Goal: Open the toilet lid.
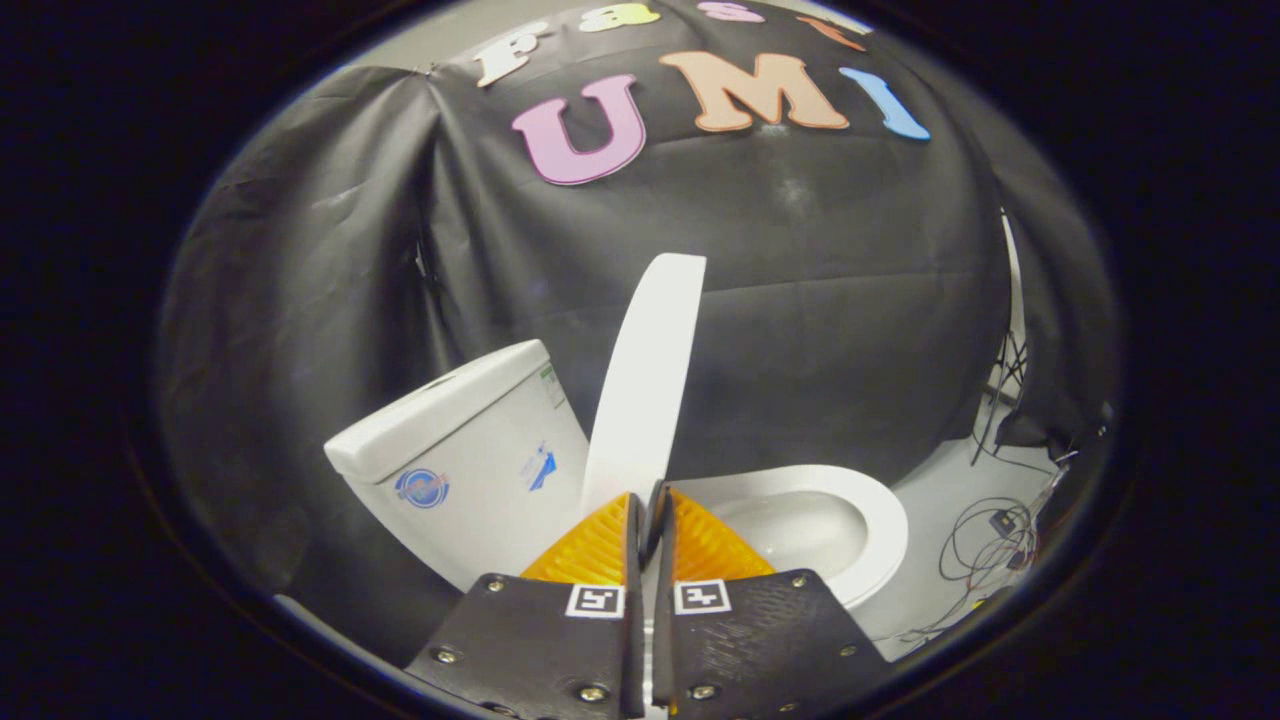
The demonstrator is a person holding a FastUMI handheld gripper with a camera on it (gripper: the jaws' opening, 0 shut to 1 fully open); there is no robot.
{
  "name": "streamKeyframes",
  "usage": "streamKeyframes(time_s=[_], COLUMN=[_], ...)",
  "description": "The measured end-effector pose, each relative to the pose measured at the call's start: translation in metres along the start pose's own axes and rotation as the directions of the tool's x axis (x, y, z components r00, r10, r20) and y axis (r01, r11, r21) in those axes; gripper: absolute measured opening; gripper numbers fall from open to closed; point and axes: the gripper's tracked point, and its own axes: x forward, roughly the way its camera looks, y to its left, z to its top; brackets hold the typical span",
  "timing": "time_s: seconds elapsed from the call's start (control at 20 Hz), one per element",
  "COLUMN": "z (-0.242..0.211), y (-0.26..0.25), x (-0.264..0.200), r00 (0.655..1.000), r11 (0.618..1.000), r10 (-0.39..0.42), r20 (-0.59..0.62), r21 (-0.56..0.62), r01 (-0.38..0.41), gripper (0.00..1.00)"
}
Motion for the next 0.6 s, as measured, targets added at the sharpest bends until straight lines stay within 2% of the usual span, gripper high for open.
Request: streamKeyframes(time_s=[0.6], z=[0.010], y=[0.038], x=[0.006], r00=[0.998], r11=[0.997], r10=[0.054], r20=[0.038], r21=[-0.054], r01=[-0.052], gripper=[0.04])
